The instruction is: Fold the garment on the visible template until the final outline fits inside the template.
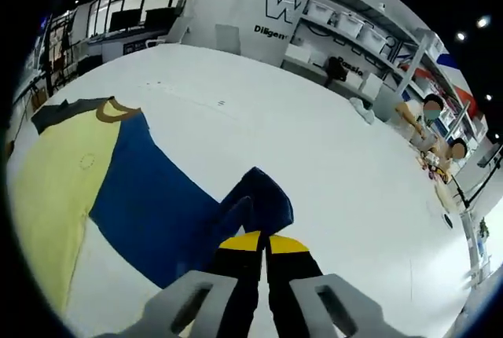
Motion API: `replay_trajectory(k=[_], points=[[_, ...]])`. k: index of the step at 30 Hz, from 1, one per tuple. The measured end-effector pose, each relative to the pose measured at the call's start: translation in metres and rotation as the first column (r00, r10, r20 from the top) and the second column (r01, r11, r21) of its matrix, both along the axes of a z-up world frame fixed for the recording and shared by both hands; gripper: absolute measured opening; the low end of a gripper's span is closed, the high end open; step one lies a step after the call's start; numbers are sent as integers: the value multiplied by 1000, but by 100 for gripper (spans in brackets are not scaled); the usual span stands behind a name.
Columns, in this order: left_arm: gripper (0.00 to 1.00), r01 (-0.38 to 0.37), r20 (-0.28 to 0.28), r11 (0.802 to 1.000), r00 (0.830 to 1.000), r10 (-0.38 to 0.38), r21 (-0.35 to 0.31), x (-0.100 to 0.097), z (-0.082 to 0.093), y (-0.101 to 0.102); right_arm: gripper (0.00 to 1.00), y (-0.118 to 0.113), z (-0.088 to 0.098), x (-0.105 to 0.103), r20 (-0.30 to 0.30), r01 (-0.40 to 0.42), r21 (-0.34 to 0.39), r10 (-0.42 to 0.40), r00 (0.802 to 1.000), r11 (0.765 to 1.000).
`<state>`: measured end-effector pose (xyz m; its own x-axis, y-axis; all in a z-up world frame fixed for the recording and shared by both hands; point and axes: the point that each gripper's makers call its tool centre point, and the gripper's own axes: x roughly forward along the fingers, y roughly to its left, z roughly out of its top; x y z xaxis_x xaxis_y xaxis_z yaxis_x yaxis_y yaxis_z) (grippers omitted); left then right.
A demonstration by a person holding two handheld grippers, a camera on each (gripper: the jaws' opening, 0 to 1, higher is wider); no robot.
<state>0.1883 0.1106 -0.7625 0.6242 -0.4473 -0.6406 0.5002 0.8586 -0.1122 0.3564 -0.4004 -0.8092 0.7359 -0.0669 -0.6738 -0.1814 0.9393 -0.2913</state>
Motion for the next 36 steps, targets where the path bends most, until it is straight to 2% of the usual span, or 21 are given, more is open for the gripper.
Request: replay_trajectory(k=[2,4,7,8,9,11,12,13,15,18,20,22,23,24,25,27,29,34,35,36], points=[[96,0,0,1000,1000,0,1,0,0,0,0,-15,-6,-5,-19,25,-17,-25,1000,1000],[96,-2,-3,1000,1000,2,4,0,-1,1,0,-25,-15,-13,-46,53,-5,-54,998,999],[96,-6,-2,1000,1000,6,5,0,-1,2,0,-35,-22,-18,-52,71,8,-71,996,997],[96,-9,-2,1000,1000,9,5,0,-1,3,0,-43,-25,-25,-69,136,23,-134,988,990],[96,-11,-4,1000,1000,12,7,0,-1,4,0,-49,-22,-24,-41,182,47,-181,983,982],[96,-14,-3,1000,1000,14,4,0,-1,4,5,-49,-16,-23,-13,205,107,-205,979,973],[96,-13,-4,1000,1000,13,4,0,-1,4,10,-48,-11,-22,-3,250,176,-254,967,952],[96,-13,-3,1000,1000,13,5,0,-1,4,16,-44,-8,-21,-4,266,215,-272,962,940],[96,-12,-7,1000,1000,12,10,-2,-2,4,26,-35,3,-13,37,265,292,-288,957,919],[96,-9,-16,1000,1000,9,16,-3,-4,4,28,-11,10,-5,33,241,371,-273,962,897],[96,-9,-17,1000,1000,9,14,-4,-3,4,29,-6,11,1,41,233,361,-264,964,903],[96,-9,-16,1000,1000,9,12,-5,-3,3,30,4,5,10,22,225,357,-249,968,907],[97,-9,-16,1000,1000,10,11,-6,-3,4,31,7,0,12,1,231,355,-247,969,906],[97,-9,-14,1000,1000,9,11,-6,-3,5,32,11,-8,12,-50,262,359,-262,964,896],[96,-8,-14,1000,1000,8,12,-6,-2,6,33,14,-12,12,-67,278,359,-272,960,891],[96,-14,-14,1000,1000,14,16,-6,-3,9,33,19,-20,18,-84,286,337,-274,958,897],[96,-20,-20,1000,1000,21,22,-7,-4,12,29,19,-24,21,-97,305,321,-289,952,897],[96,-24,-38,999,999,25,42,-7,-10,17,15,1,-37,38,-120,361,296,-340,933,884],[96,-25,-39,999,999,26,42,-7,-10,17,11,-2,-39,39,-124,365,286,-343,931,886],[96,-25,-39,999,999,27,39,-7,-9,17,1,-6,-41,39,-135,360,260,-335,932,896]])
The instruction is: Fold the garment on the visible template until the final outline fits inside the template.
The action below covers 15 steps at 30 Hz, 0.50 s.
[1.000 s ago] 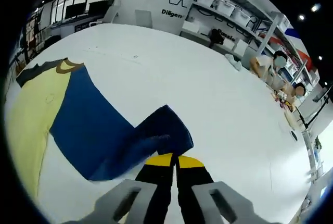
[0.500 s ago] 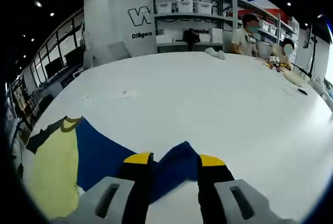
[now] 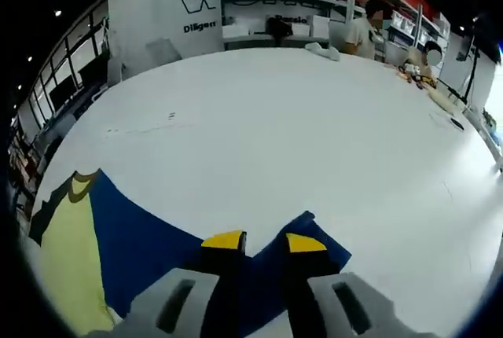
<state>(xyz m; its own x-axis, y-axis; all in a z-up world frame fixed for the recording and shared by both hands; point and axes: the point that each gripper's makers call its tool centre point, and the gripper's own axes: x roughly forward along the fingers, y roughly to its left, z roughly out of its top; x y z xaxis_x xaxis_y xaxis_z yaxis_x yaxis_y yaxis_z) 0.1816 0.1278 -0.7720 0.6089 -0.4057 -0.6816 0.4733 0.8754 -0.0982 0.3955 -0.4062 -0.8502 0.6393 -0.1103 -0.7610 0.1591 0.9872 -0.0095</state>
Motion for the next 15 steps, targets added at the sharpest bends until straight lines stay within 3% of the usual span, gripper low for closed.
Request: replay_trajectory(k=[2,5,7,11,15], points=[[96,-2,-2,1000,1000,2,-3,0,0,0,0,-2,0,1,5,-13,-11,13,1000,1000],[96,-2,1,1000,1000,2,-3,1,0,0,0,-2,7,1,35,3,38,-4,999,999],[97,3,-3,1000,1000,-3,-3,1,-2,0,0,-7,16,-1,51,-34,-12,35,998,999],[97,11,-2,1000,1000,-11,1,2,-2,-2,0,-9,32,-7,89,-22,5,22,996,1000],[98,28,13,1000,1000,-28,-10,2,4,-6,0,-9,46,-15,107,-40,-34,43,993,999]])
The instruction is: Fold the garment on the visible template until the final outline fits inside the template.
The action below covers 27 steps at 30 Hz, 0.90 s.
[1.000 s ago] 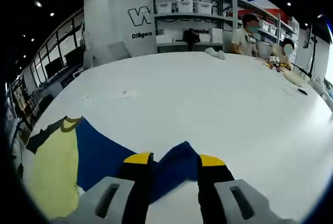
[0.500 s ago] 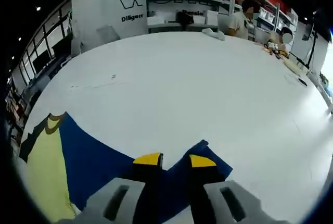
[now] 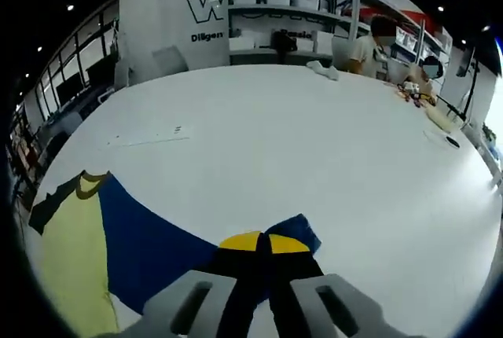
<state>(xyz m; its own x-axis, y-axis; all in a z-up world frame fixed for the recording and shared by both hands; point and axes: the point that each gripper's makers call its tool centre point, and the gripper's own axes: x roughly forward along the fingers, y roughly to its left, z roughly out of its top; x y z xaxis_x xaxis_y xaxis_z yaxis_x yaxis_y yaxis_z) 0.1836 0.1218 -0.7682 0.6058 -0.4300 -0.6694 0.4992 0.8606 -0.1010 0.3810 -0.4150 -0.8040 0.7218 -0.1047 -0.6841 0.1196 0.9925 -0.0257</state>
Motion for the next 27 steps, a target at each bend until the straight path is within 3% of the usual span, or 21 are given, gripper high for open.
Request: replay_trajectory(k=[7,13,23,27], points=[[99,28,1,999,1000,-28,-19,-9,3,-6,0,30,38,-15,78,-43,-9,44,996,999],[99,34,10,999,999,-34,-28,-13,5,-6,0,55,58,-10,119,-82,-8,83,989,997],[99,57,0,998,998,-57,-29,-22,4,-8,0,112,69,9,135,-175,17,171,976,984],[99,60,8,998,998,-60,-34,-23,6,-8,0,149,72,17,131,-245,22,240,962,969]])
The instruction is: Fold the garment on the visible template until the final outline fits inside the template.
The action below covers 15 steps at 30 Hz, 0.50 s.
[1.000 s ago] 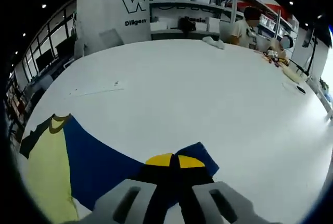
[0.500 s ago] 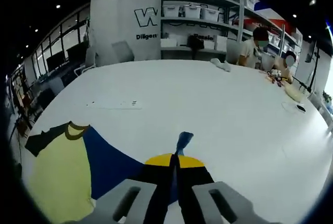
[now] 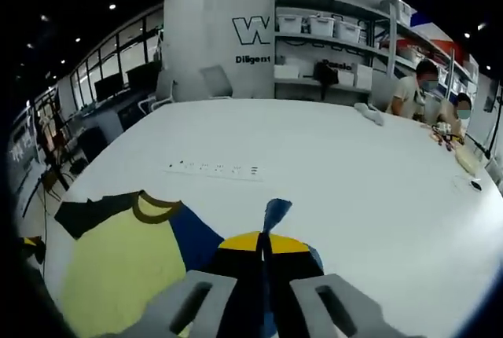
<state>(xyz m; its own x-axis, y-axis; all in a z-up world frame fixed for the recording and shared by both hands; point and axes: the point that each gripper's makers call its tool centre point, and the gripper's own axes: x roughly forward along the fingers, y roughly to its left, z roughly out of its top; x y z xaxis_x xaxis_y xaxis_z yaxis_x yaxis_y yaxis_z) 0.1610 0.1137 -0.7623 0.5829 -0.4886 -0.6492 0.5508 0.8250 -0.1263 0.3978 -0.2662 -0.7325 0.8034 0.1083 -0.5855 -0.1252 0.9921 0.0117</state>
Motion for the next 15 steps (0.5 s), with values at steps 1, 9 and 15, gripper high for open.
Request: replay_trajectory(k=[1,9,15], points=[[99,-1,2,1000,1000,1,1,0,0,1,0,7,1,1,1,-11,-2,11,1000,1000],[99,16,-7,1000,1000,-16,9,-5,-3,-1,0,75,2,13,-5,-141,2,141,990,990],[99,16,5,1000,1000,-16,2,-2,0,-3,0,126,5,18,3,-229,1,229,973,973]])
